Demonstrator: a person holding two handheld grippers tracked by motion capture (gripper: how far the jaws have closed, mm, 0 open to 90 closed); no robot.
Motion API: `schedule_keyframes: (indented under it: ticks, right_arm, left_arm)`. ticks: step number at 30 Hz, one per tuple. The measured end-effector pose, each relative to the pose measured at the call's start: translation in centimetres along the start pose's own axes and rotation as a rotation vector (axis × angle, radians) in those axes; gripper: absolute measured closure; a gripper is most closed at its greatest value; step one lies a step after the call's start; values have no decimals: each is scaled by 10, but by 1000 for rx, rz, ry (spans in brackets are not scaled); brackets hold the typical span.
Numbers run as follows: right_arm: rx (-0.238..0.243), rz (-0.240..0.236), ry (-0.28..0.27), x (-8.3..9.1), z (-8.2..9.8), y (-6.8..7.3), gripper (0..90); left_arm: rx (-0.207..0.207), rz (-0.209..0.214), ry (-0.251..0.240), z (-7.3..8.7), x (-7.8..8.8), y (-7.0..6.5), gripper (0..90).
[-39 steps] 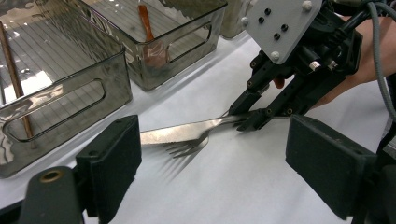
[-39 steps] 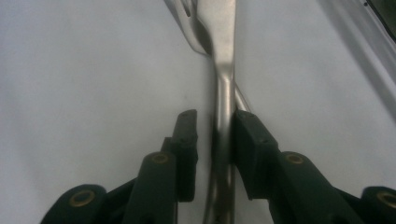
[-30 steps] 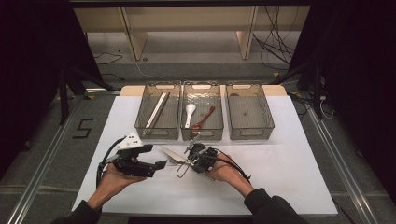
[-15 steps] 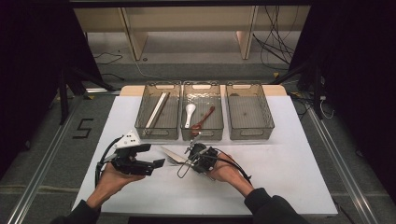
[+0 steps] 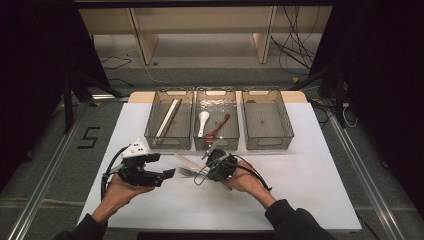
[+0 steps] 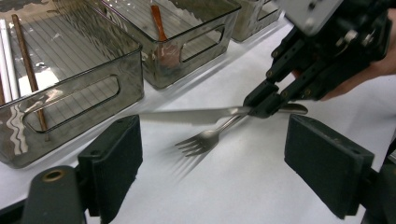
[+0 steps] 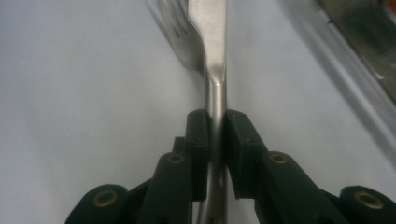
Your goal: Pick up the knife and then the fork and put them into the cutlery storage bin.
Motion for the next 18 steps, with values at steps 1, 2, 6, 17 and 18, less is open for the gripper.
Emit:
schedule_keyframes:
  ticks: [1, 2, 6, 17, 18]
  right_arm:
    - [-12, -1, -14, 5, -1, -2, 806]
    - [-19, -5, -19, 8, -1, -3, 806]
    - [-36, 7, -74, 26, -2, -12, 806]
    - [-157, 78, -194, 77, 10, -57, 806]
    - [-170, 85, -199, 80, 12, -61, 806]
  left_arm:
    - [5, 0, -4, 0, 0, 0, 185]
    - [5, -2, -5, 0, 0, 0, 185]
    - [13, -1, -13, 0, 0, 2, 185]
    - [30, -2, -40, -1, 0, 4, 182]
    - [30, -2, -40, -1, 0, 4, 181]
Point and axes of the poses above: each handheld gripper's, and its own axes: x roughly backward along the jaws, z roughly out of its underside, y roughly to its left, the point moved 6 cm from there along -x, roughly forward along the jaws, and after that the axes turned 6 degrees about x, right-handed, at the moved point
